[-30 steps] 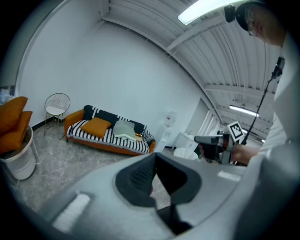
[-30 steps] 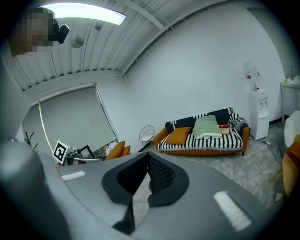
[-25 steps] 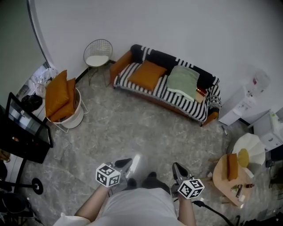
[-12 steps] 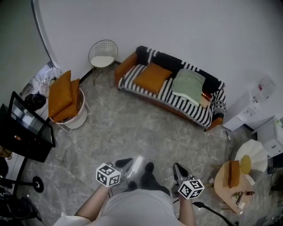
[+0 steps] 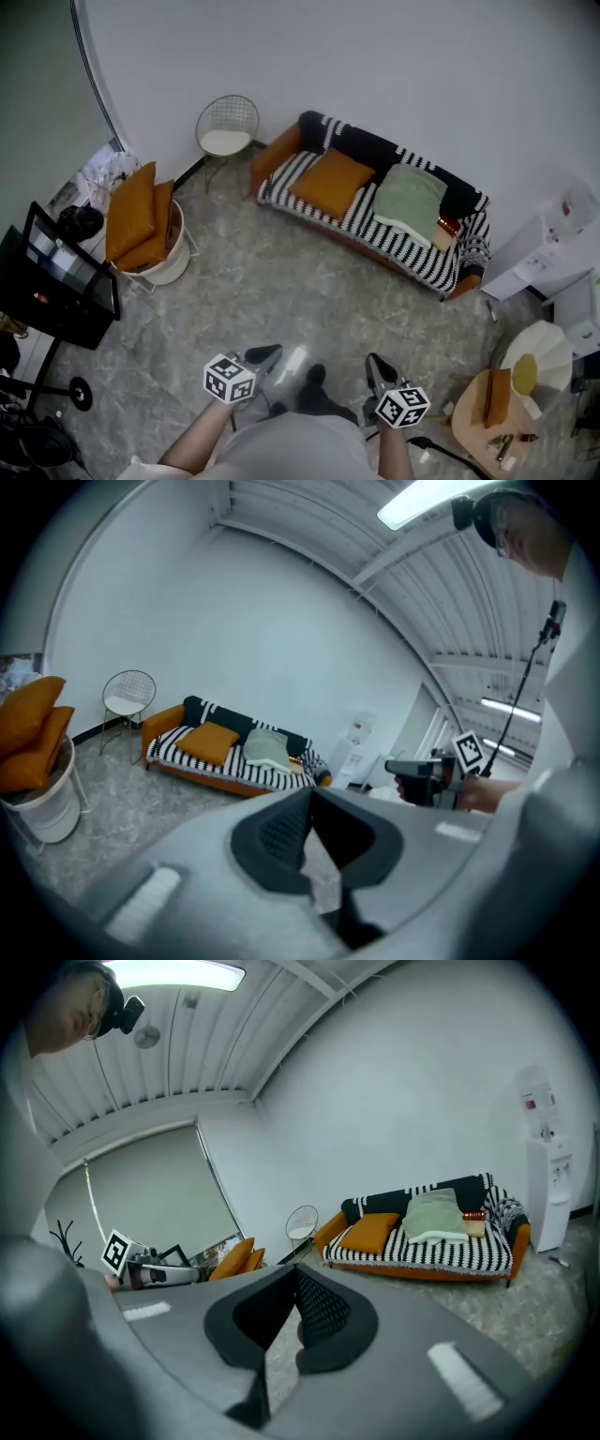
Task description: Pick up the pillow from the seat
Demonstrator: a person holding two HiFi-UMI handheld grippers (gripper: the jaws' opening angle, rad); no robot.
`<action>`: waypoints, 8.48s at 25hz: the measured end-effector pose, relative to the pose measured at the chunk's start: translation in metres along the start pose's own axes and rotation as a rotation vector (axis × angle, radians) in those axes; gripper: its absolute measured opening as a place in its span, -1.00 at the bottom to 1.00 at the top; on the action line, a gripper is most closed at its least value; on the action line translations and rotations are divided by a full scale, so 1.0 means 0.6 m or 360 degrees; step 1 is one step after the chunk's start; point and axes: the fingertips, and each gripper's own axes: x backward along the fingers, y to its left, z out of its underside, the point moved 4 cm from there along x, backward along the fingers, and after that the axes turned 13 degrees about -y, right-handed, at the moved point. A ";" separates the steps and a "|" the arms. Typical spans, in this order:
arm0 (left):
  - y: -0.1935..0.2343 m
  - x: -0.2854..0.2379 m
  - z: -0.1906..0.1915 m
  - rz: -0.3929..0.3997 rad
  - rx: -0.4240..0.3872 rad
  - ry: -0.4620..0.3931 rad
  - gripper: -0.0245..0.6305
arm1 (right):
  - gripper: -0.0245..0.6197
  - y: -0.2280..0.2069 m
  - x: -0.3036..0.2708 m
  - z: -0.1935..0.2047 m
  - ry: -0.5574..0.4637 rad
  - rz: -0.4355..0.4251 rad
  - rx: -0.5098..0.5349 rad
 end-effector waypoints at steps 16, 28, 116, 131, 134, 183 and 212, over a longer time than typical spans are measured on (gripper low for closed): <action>0.089 -0.208 -0.081 -0.0155 -0.0014 0.0022 -0.92 | -0.91 -0.171 -0.186 -0.104 0.0086 -0.0104 0.0024; 0.119 -0.344 -0.103 -0.0231 -0.0005 -0.0023 -0.92 | -0.91 -0.298 -0.259 -0.161 0.0138 -0.0169 0.0063; 0.833 -0.840 -0.534 0.0038 -0.0158 0.0113 -0.92 | -0.91 -0.463 -1.125 -0.360 0.0156 0.0067 0.0122; 0.956 -1.055 -0.640 -0.0090 -0.0202 0.0094 -0.92 | -0.91 -0.638 -1.344 -0.482 0.0172 -0.0064 0.0156; 0.978 -1.096 -0.660 -0.0122 -0.0222 0.0076 -0.92 | -0.91 -0.669 -1.379 -0.497 0.0190 -0.0086 0.0163; 1.468 -1.457 -0.771 0.0306 -0.0108 0.0377 -0.92 | -0.91 -0.800 -1.851 -0.465 0.0230 0.0453 0.0024; 1.570 -1.627 -0.637 0.0186 0.0004 0.0624 -0.92 | -0.84 -0.979 -1.961 -0.335 0.0459 0.0458 -0.0245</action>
